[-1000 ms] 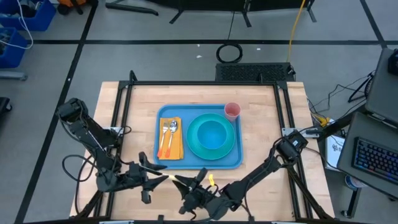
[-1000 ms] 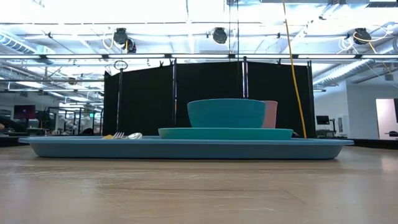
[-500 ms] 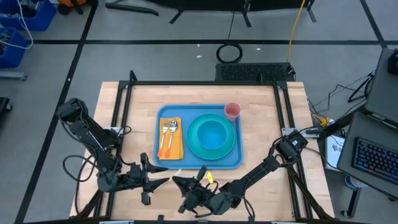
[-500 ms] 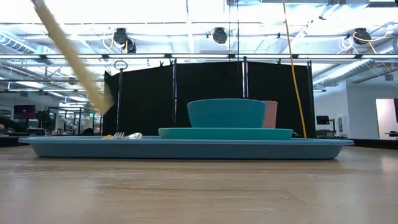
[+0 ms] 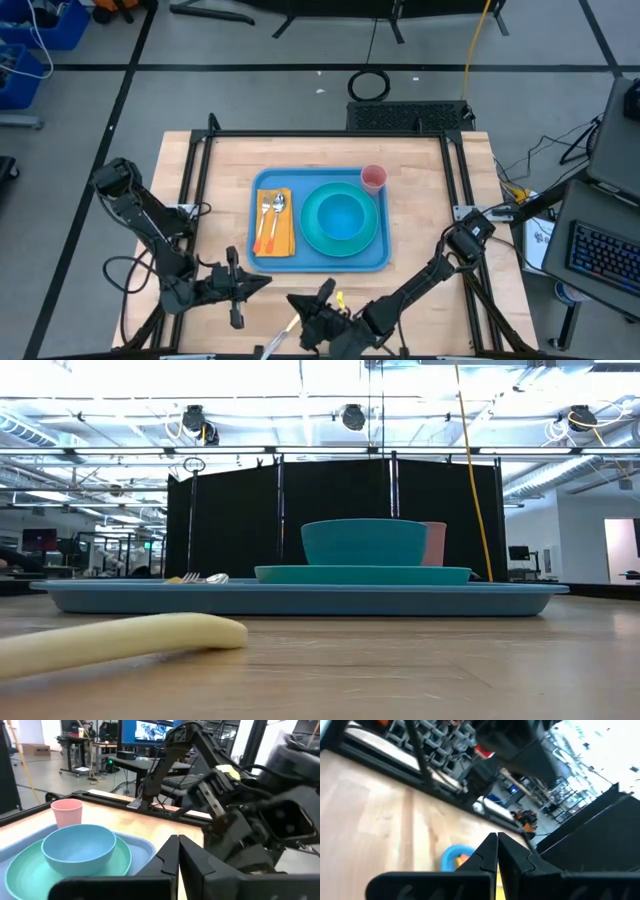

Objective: Set up tray
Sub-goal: Put the yellow knife on the yellow table napkin

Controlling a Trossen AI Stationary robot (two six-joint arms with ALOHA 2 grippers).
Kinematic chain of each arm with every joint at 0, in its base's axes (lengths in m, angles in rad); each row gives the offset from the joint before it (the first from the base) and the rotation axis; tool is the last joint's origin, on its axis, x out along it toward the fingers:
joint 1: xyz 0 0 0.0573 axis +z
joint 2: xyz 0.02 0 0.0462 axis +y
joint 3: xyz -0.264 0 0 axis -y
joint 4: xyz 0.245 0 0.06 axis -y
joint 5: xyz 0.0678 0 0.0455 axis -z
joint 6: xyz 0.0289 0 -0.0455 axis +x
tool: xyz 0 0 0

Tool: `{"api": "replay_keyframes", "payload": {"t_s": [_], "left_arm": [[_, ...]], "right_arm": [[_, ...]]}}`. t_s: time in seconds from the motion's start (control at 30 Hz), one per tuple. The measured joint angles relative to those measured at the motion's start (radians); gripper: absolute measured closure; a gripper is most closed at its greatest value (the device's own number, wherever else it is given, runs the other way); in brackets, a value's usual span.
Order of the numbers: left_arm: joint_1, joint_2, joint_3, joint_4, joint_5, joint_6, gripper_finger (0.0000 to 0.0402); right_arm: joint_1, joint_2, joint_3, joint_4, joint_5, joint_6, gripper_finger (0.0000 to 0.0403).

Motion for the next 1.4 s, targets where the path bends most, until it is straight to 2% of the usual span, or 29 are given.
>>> {"api": "replay_keyframes", "payload": {"t_s": [0.2, 0.27, 0.33, 0.43, 0.5, 0.63, 0.77, 0.9, 1.23, 1.4], "left_arm": [[-0.002, 0.000, 0.000, 0.001, 0.000, 0.000, 0.0389], [-0.002, 0.000, 0.000, 0.001, 0.000, -0.007, 0.0380], [-0.003, 0.000, 0.000, 0.001, 0.002, -0.025, 0.0375], [-0.003, 0.000, 0.000, 0.005, 0.011, -0.029, 0.0376], [-0.003, 0.000, 0.000, 0.007, 0.020, -0.022, 0.0381], [-0.003, 0.000, 0.000, -0.004, 0.055, -0.006, 0.0395], [-0.009, 0.000, 0.000, -0.018, 0.087, -0.026, 0.0394], [-0.016, 0.000, 0.000, -0.019, 0.085, -0.027, 0.0374], [-0.016, 0.000, 0.000, -0.023, 0.085, -0.005, 0.0355], [-0.014, 0.000, 0.000, -0.022, 0.075, 0.029, 0.0355]], "right_arm": [[0.008, 0.000, 0.000, -0.077, -0.040, 0.098, 0.0399], [0.008, -0.006, 0.000, -0.111, -0.126, 0.102, 0.0399], [0.002, -0.035, 0.000, -0.240, -0.294, 0.181, 0.0399], [-0.035, -0.097, 0.000, -0.442, -0.619, 0.390, 0.0399], [-0.071, -0.120, 0.002, -0.520, -0.817, 0.433, 0.0399], [-0.121, -0.126, -0.001, -0.696, -1.045, 0.437, 0.0401], [-0.148, -0.131, -0.001, -0.773, -1.081, 0.508, 0.0397], [-0.174, -0.130, -0.034, -0.781, -1.134, 0.511, 0.0368], [-0.198, -0.127, -0.147, -0.637, -1.144, 0.459, 0.0215], [-0.223, -0.130, -0.195, -0.545, -1.175, 0.421, 0.0168]]}}
